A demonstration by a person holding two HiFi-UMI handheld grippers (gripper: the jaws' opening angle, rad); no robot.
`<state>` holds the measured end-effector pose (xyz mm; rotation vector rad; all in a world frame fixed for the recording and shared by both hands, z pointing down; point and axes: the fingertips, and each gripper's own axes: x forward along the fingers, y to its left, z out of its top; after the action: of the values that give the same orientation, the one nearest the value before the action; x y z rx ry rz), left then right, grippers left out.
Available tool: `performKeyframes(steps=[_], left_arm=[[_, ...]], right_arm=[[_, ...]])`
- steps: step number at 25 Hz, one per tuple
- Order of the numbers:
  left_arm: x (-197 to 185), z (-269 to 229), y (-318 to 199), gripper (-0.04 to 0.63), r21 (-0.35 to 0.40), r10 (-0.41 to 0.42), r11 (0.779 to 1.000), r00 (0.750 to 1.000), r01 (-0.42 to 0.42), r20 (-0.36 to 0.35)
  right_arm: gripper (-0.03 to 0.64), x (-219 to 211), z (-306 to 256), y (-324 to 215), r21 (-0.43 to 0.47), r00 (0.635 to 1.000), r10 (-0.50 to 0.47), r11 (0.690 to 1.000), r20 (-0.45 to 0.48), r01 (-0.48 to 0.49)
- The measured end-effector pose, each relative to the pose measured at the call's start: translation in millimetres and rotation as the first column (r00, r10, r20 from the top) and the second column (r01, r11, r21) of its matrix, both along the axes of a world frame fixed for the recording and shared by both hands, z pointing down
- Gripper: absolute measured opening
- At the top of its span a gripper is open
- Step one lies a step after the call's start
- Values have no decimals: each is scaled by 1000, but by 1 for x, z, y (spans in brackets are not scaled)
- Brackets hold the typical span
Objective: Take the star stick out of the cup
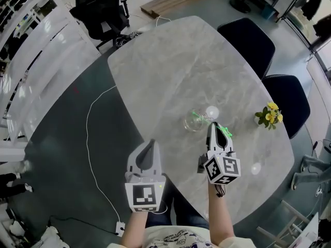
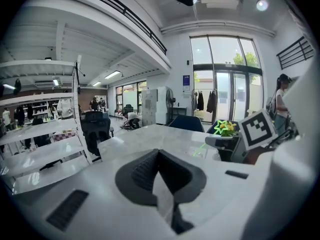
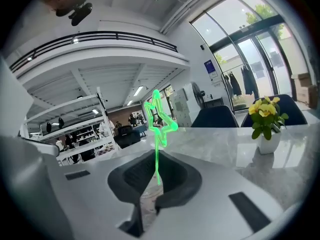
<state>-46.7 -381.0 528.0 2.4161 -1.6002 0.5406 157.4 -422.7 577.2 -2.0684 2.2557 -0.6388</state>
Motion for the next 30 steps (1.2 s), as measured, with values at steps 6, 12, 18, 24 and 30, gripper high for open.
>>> performKeyframes(steps=[6, 12, 18, 24, 30], left_arm=[[-5, -16, 1, 0, 31, -5, 999, 1000, 5, -13], [-11, -45, 3, 0, 69, -11, 998, 999, 13, -35], [-14, -81, 8, 0, 141, 6, 990, 999, 0, -41], [-15, -121, 15, 0, 195, 15, 981, 997, -1, -70], [-20, -152, 21, 0, 270, 42, 963, 998, -27, -49]], right_arm=[[31, -4, -26, 7, 2, 999, -20, 1000, -29, 20], [31, -7, -69, 27, 56, 997, -14, 998, -71, 18], [31, -6, -116, 49, 121, 994, 7, 993, -108, 6], [31, 0, -162, 68, 167, 992, 44, 986, -122, -23], [31, 4, -204, 91, 215, 986, 85, 975, -147, -52]])
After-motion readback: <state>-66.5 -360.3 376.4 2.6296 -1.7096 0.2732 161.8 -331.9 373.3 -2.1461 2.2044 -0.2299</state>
